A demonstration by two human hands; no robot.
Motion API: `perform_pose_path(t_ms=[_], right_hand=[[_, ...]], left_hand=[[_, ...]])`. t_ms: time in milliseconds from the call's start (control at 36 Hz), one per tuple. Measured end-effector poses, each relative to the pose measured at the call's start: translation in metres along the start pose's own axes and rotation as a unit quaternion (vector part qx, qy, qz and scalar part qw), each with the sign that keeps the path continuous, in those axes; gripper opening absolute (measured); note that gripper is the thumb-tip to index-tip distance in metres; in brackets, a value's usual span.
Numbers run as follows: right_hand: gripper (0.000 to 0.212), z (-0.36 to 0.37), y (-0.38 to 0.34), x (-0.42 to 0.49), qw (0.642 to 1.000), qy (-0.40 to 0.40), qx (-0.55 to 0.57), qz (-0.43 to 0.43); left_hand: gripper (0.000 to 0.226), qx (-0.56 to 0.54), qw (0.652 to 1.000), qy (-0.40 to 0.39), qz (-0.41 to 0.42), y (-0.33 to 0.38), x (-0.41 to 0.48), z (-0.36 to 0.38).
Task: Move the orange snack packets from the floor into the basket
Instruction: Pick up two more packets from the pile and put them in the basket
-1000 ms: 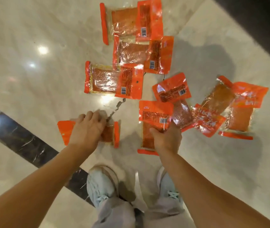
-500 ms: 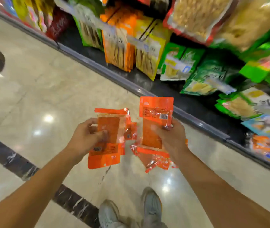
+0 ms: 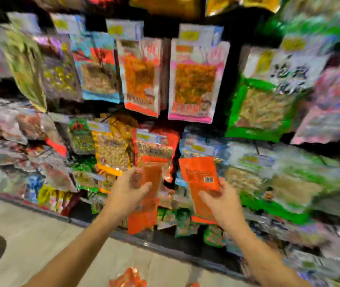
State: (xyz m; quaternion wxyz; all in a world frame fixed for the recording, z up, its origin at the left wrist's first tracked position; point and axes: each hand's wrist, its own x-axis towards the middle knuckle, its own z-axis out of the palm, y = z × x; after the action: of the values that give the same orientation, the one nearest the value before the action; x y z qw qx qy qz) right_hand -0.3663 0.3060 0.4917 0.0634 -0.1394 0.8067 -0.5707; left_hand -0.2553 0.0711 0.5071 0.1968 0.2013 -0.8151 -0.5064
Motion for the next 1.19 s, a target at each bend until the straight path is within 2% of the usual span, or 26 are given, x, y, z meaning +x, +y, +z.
perform_pose_path(t_ms=[111, 250, 333, 472, 583, 694, 806, 917, 1194], right_hand=[[0.032, -0.06, -0.055, -0.029, 0.995, 0.085, 0.003, -0.049], [0.027, -0.128, -0.097, -0.087, 0.982, 0.176, -0.033, -0.066], [0.019, -0.167, -0.109, -0.129, 0.967, 0.234, -0.089, -0.049], [0.019, -0.228, -0.114, -0.208, 0.936, 0.322, -0.141, -0.009], [0.018, -0.273, -0.113, -0.283, 0.909, 0.386, -0.154, 0.027], [0.025, -0.313, -0.115, -0.368, 0.868, 0.465, -0.168, 0.047], [0.019, -0.351, -0.113, -0.456, 0.82, 0.541, -0.168, 0.084], [0.018, -0.387, -0.111, -0.549, 0.775, 0.603, -0.165, 0.094], [0.024, -0.472, -0.09, -0.785, 0.683, 0.686, -0.2, 0.151]], left_hand=[[0.027, -0.018, 0.996, -0.012, 0.09, 0.073, -0.001, 0.006], [0.025, -0.017, 0.979, -0.057, 0.197, 0.143, -0.013, 0.029], [0.023, 0.003, 0.963, -0.109, 0.247, 0.176, -0.029, 0.054], [0.024, 0.001, 0.926, -0.186, 0.328, 0.229, -0.075, 0.102], [0.021, -0.029, 0.896, -0.275, 0.347, 0.268, -0.13, 0.145], [0.018, -0.053, 0.858, -0.346, 0.375, 0.302, -0.2, 0.19], [0.016, -0.09, 0.817, -0.413, 0.392, 0.337, -0.284, 0.23], [0.025, -0.108, 0.773, -0.437, 0.446, 0.374, -0.375, 0.263], [0.018, -0.134, 0.688, -0.544, 0.461, 0.442, -0.624, 0.331]])
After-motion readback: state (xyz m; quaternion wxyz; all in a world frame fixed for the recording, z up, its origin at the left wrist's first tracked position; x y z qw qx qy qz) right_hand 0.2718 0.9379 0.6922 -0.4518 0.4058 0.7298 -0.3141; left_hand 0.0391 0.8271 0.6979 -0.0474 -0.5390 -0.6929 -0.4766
